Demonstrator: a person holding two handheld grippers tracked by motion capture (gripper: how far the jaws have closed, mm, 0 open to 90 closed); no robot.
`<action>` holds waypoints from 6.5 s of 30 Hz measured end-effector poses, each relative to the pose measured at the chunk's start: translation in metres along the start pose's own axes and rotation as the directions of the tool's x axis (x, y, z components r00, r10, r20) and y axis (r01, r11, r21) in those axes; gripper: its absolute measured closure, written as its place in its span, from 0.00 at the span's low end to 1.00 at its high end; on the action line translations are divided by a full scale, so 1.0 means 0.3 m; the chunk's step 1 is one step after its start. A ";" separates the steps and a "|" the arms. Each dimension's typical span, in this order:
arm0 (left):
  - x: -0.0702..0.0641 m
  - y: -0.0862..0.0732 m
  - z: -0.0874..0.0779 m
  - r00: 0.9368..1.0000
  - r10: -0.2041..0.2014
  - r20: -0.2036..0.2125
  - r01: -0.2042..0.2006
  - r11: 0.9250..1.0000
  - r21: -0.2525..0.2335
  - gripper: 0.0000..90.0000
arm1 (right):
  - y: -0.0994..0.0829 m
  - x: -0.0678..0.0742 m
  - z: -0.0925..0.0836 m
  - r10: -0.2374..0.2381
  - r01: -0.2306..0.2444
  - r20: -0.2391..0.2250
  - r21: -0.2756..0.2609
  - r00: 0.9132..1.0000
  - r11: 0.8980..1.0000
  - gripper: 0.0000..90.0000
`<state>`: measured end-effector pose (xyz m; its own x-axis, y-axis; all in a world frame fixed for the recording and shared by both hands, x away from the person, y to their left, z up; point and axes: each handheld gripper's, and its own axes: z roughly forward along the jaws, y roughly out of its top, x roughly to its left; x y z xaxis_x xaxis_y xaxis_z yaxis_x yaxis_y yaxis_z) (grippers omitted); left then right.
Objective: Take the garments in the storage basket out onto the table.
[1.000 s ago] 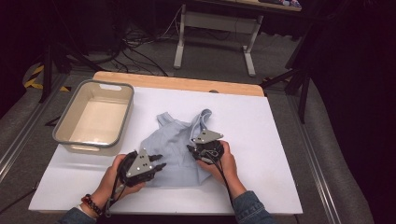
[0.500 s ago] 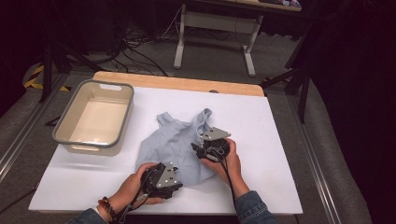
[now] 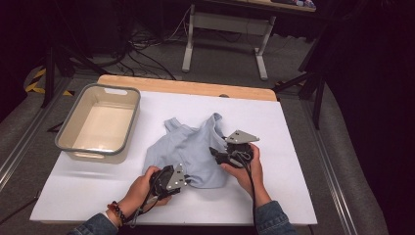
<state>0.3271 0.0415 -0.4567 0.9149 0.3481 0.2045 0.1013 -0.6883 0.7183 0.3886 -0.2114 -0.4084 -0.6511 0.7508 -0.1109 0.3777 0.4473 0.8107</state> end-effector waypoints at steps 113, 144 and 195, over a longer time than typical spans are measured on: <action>0.082 -0.200 -0.153 0.988 -0.142 -0.060 0.144 0.989 0.043 0.91 | -0.263 -0.028 -0.164 0.056 -0.052 -0.049 0.070 0.997 0.996 1.00; 0.099 -0.207 -0.223 0.979 -0.140 -0.150 0.136 0.990 -0.037 0.95 | -0.262 0.004 -0.095 0.072 -0.053 -0.136 0.135 0.988 0.989 0.53; 0.203 -0.127 -0.080 0.949 -0.248 -0.193 0.251 0.968 -0.010 0.54 | -0.203 -0.094 -0.086 0.020 -0.022 0.037 0.061 0.999 0.998 0.55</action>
<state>0.3697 0.1043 -0.4556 0.7682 0.6238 0.1439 0.3241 -0.5728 0.7529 0.3669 -0.2723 -0.4397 -0.6187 0.7771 -0.1156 0.4318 0.4593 0.7762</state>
